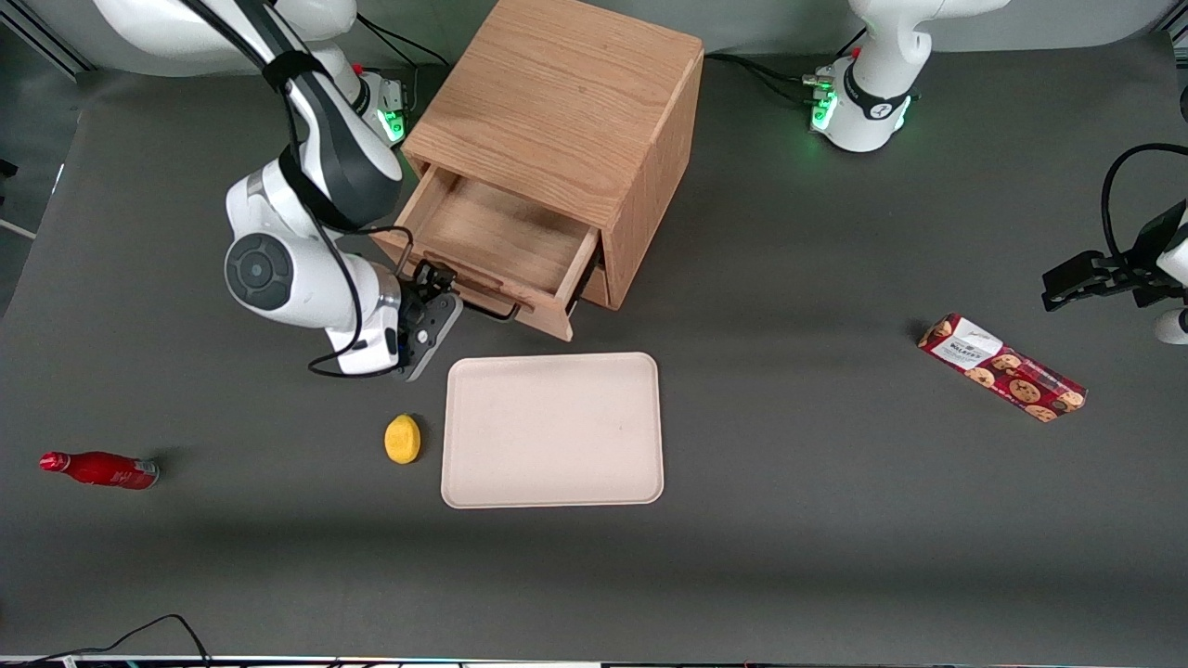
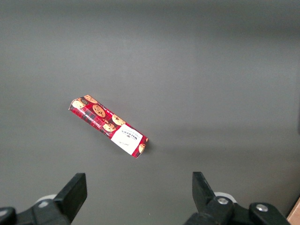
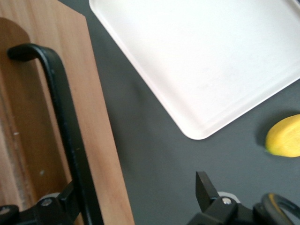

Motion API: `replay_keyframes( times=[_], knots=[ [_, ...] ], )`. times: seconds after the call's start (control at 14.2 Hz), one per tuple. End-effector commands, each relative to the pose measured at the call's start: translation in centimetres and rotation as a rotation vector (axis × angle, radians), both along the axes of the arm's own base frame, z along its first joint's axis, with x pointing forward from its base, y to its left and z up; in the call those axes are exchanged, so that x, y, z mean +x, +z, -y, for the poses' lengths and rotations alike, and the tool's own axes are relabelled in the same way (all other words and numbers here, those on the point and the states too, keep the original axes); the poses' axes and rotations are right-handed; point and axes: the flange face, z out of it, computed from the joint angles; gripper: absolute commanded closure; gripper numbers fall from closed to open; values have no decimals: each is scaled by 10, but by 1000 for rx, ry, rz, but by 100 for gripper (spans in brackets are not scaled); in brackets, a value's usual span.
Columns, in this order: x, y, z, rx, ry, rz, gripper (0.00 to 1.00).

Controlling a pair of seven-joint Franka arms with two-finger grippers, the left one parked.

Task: Open upper drawer
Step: 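Pull the upper drawer outward by its handle with the right gripper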

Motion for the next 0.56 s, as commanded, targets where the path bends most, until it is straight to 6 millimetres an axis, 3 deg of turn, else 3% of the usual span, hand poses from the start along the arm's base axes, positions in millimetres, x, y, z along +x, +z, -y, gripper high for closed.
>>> replay_keyframes(
  times=[0.0, 0.28, 0.49],
  knots=[
    [29, -1, 3, -3, 24, 35, 0],
    [69, -3, 40, -2, 26, 64, 0],
    [85, -2, 54, -1, 50, 73, 0]
  ],
)
